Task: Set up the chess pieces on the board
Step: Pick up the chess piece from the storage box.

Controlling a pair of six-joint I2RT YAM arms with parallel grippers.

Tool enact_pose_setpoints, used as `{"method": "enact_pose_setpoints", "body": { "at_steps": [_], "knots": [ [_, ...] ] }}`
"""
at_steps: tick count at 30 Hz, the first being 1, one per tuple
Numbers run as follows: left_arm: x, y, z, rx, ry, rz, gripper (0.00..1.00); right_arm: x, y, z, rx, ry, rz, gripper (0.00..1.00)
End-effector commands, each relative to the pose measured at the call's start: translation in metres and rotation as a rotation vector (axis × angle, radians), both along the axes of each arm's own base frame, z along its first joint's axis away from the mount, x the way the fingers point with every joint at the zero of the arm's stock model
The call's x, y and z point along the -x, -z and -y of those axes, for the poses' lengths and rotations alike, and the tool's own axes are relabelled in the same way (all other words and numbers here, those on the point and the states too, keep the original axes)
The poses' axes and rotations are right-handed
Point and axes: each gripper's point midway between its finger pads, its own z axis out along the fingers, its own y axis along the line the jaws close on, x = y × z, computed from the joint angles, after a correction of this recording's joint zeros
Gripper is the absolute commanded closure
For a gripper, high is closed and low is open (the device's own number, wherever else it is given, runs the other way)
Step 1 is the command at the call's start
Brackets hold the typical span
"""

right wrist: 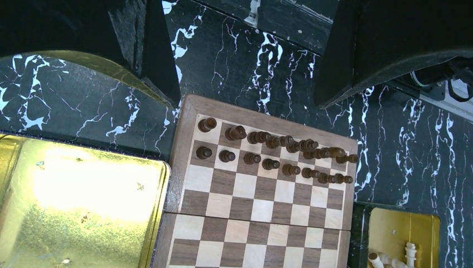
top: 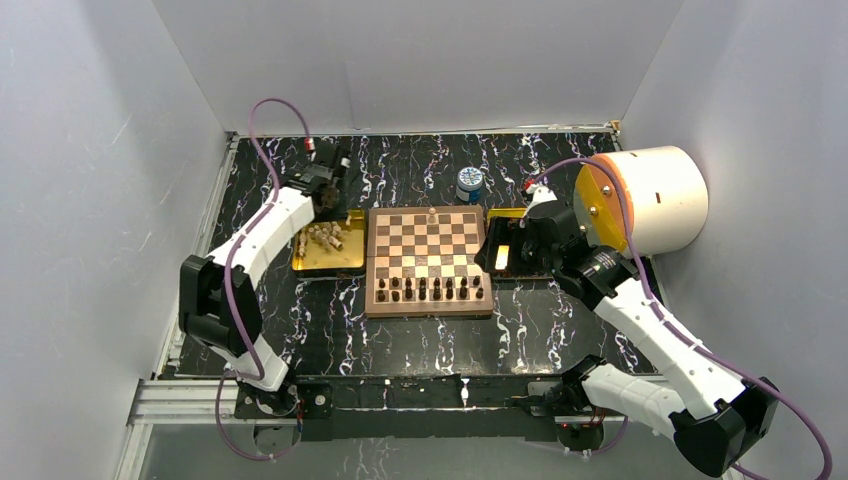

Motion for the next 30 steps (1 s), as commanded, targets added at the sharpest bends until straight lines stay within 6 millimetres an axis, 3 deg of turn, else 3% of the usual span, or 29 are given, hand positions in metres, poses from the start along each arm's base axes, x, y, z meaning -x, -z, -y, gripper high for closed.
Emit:
{"method": "enact_pose_setpoints", "body": {
  "at_steps": [1, 5, 15, 30],
  "knots": [
    [-0.004, -0.006, -0.034, 0.038, -0.109, 0.065, 0.69, -0.005, -0.013, -0.005, -0.036, -0.008, 0.053, 0.01],
    [-0.001, 0.02, -0.055, 0.049, -0.155, 0.004, 0.7, -0.005, -0.014, -0.006, -0.038, -0.011, 0.055, 0.01],
    [0.0, 0.065, -0.052, 0.085, -0.1, -0.09, 0.72, -0.006, -0.018, -0.005, -0.031, -0.006, 0.053, 0.02],
    [0.001, 0.092, -0.055, 0.049, -0.08, -0.167, 0.72, -0.007, -0.016, -0.011, -0.042, -0.012, 0.027, 0.02]
  ]
}}
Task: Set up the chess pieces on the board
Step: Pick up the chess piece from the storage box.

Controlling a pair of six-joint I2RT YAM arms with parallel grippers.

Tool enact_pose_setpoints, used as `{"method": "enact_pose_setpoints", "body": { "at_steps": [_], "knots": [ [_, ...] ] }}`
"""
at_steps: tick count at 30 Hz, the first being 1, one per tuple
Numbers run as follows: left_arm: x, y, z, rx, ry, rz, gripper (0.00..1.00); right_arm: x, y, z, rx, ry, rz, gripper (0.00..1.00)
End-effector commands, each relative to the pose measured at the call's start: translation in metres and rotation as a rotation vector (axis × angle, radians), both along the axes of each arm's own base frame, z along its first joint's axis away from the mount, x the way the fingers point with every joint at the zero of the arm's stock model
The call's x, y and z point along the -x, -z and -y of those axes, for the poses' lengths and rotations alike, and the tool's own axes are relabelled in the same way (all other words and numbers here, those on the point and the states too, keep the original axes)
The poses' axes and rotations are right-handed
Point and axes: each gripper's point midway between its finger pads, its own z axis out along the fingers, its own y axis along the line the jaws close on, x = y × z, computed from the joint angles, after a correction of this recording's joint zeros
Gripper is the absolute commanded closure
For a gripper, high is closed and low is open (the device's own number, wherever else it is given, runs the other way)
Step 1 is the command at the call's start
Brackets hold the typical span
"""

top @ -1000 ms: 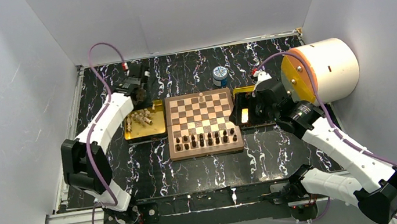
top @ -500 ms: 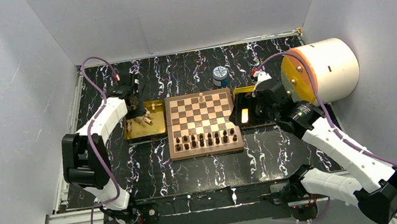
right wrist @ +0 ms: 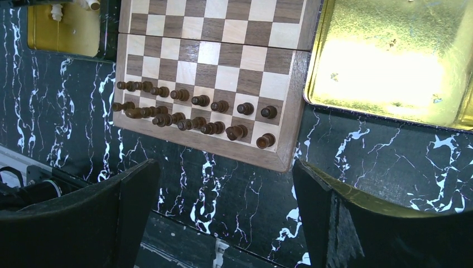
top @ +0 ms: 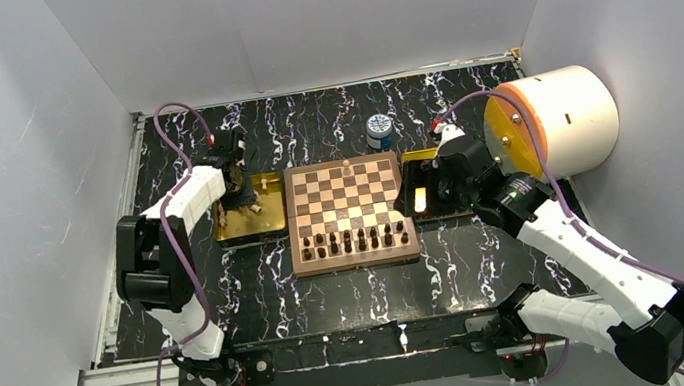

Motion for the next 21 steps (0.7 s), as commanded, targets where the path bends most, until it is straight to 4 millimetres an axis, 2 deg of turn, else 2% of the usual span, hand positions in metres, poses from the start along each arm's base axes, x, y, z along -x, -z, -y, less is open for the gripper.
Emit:
{"method": "enact_pose_setpoints", "body": {
  "at_steps": [1, 6, 11, 17, 21],
  "knots": [
    [-0.002, 0.004, -0.001, 0.0, 0.012, -0.012, 0.72, -0.007, -0.023, -0.01, -0.054, -0.01, 0.052, 0.02],
    [-0.005, 0.002, -0.001, -0.002, 0.019, -0.008, 0.77, -0.008, -0.025, -0.013, -0.062, -0.016, 0.055, 0.02],
    [-0.003, -0.011, -0.001, 0.003, 0.023, 0.002, 0.85, -0.009, -0.026, -0.012, -0.063, -0.014, 0.061, 0.02],
    [-0.002, -0.028, -0.002, 0.0, 0.033, 0.01, 0.88, -0.008, -0.025, -0.012, -0.064, -0.015, 0.061, 0.02],
    [0.0, -0.031, -0.004, -0.015, 0.038, 0.002, 0.88, -0.007, -0.026, -0.014, -0.075, -0.025, 0.058, 0.02]
  ]
}}
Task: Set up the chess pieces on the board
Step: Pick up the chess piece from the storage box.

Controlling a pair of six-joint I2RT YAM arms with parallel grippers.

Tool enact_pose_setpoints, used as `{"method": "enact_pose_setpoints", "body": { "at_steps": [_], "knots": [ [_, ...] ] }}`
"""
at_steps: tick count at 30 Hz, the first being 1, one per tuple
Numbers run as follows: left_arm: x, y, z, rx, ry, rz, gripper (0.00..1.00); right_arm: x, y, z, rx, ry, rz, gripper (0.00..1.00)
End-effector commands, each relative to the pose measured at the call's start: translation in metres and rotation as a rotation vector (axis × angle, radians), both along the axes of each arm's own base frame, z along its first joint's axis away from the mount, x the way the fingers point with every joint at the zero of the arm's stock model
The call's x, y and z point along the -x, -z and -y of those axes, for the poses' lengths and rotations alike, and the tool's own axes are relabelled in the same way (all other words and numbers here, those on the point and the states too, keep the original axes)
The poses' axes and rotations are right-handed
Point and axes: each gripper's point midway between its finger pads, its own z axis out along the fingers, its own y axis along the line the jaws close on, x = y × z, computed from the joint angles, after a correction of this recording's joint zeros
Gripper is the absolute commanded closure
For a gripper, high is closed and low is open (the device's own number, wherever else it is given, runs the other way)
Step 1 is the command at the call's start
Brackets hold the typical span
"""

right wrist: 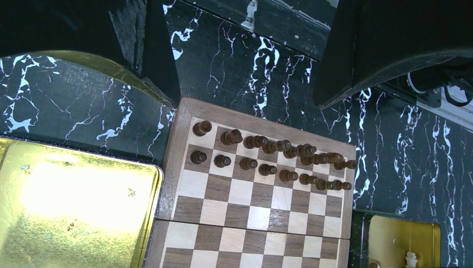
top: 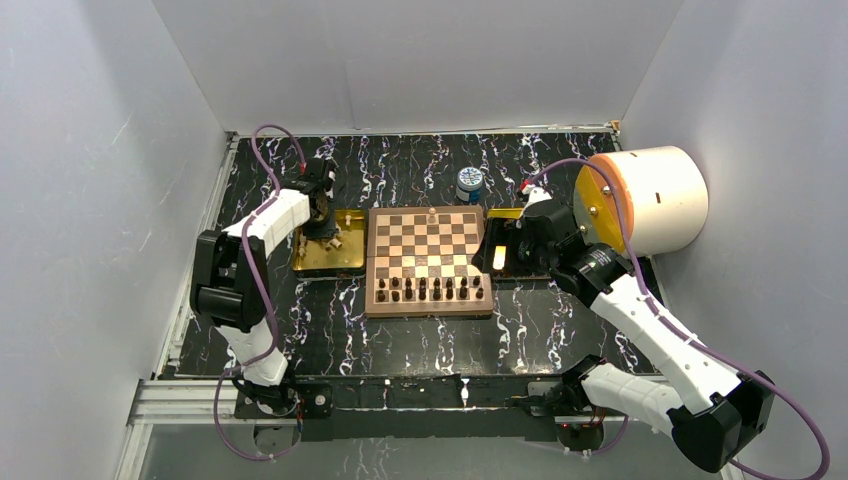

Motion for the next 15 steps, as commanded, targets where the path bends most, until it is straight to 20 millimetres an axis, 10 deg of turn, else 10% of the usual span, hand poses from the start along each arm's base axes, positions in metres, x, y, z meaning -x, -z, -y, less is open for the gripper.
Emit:
{"method": "enact_pose_setpoints", "body": {
  "at_steps": [1, 15],
  "knots": [
    [-0.004, -0.034, -0.003, 0.0, 0.006, 0.053, 0.88, -0.008, -0.026, -0.01, -0.065, -0.011, 0.07, 0.02],
    [-0.007, -0.082, 0.016, 0.063, 0.081, 0.091, 0.9, -0.007, -0.028, -0.01, -0.069, -0.01, 0.073, 0.02]
  ]
}}
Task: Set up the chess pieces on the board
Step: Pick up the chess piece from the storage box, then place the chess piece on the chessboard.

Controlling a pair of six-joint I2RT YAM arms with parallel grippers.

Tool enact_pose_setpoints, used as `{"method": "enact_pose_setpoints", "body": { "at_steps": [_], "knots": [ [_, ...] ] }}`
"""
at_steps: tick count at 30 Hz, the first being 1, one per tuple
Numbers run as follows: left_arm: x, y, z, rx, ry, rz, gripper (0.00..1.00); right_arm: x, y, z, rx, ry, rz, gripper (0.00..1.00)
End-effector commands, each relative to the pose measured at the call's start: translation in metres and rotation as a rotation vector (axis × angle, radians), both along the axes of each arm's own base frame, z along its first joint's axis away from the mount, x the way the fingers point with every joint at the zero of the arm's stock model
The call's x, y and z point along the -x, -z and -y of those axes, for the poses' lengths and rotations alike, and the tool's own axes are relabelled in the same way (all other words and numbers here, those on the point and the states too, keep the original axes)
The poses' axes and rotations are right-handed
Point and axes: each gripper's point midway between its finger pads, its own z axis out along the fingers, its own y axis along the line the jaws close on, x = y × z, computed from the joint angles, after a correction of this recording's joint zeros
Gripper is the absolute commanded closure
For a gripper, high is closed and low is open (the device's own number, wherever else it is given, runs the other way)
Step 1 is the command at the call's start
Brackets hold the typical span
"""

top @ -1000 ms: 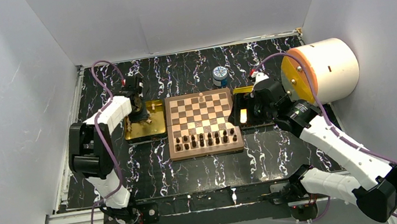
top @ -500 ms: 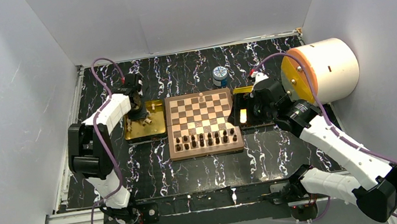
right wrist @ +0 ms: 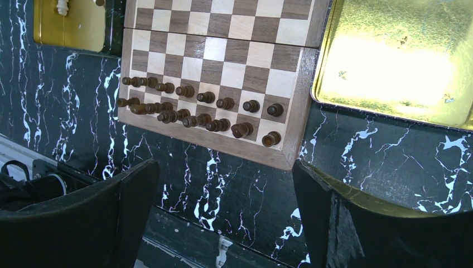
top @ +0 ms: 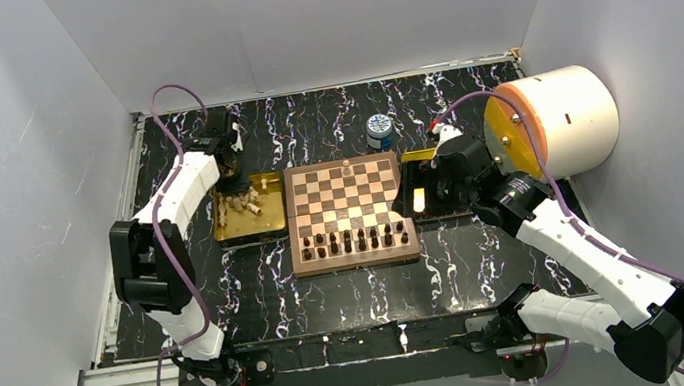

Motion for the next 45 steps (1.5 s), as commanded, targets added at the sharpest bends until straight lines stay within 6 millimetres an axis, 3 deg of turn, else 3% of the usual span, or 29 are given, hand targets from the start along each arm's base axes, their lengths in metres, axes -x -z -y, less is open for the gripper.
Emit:
{"method": "enact_pose_setpoints", "body": {
  "at_steps": [1, 9, 18, 24, 29, 36, 45],
  "knots": [
    [0.0, -0.046, 0.011, 0.036, 0.048, 0.069, 0.9, -0.008, -0.029, -0.009, -0.068, -0.005, 0.077, 0.02],
    [0.003, -0.06, 0.032, 0.034, 0.098, 0.076, 0.9, -0.007, -0.027, -0.008, -0.065, -0.004, 0.07, 0.02],
    [-0.022, -0.066, 0.094, 0.083, 0.2, 0.103, 0.9, -0.006, -0.024, -0.009, -0.069, -0.002, 0.063, 0.02],
    [-0.039, -0.053, 0.133, 0.095, 0.255, 0.089, 0.9, -0.007, -0.03, -0.006, -0.064, 0.009, 0.079, 0.01],
    [-0.048, -0.036, 0.155, 0.093, 0.285, 0.063, 0.9, -0.007, -0.033, -0.003, -0.062, 0.014, 0.093, 0.01],
    [-0.05, -0.016, 0.168, 0.072, 0.31, 0.029, 0.9, -0.007, -0.03, -0.003, -0.059, 0.014, 0.093, 0.01],
    [-0.051, -0.004, 0.185, 0.075, 0.333, 0.01, 0.89, -0.009, -0.031, -0.002, -0.055, 0.02, 0.106, 0.01]
  ]
}}
